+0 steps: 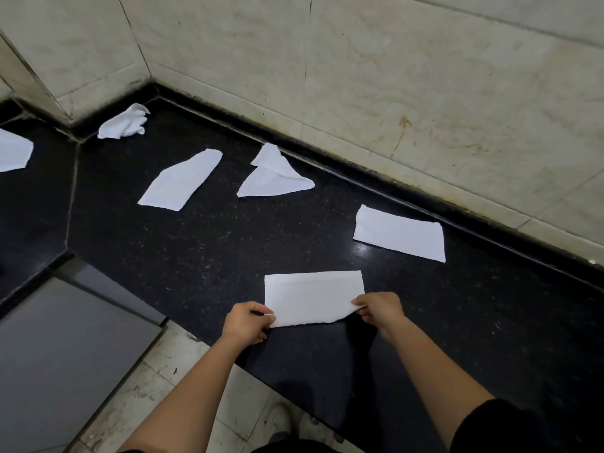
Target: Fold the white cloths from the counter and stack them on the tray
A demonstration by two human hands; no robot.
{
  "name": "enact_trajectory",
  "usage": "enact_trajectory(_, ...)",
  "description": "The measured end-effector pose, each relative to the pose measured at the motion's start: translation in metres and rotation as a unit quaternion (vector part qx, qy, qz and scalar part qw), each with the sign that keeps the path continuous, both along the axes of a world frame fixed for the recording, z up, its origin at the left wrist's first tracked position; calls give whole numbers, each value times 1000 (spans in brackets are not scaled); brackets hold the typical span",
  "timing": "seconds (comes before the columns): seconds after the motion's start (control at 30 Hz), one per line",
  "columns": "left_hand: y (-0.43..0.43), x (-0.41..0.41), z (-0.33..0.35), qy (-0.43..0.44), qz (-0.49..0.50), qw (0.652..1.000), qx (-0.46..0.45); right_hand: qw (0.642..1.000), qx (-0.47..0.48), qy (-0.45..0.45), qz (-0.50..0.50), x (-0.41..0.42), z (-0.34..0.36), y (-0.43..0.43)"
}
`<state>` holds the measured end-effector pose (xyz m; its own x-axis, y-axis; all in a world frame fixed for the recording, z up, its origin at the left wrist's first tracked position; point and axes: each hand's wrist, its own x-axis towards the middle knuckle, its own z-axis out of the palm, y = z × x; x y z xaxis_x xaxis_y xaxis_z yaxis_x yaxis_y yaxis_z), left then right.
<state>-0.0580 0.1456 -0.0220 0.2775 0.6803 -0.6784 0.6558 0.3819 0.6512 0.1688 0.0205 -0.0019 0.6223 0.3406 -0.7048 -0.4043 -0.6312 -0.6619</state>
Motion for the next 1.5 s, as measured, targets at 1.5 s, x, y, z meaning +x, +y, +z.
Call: enact_trajectory(1.5,24,13,-12,-17,-19,995,99,979,23,-14,200,-58,-13,80)
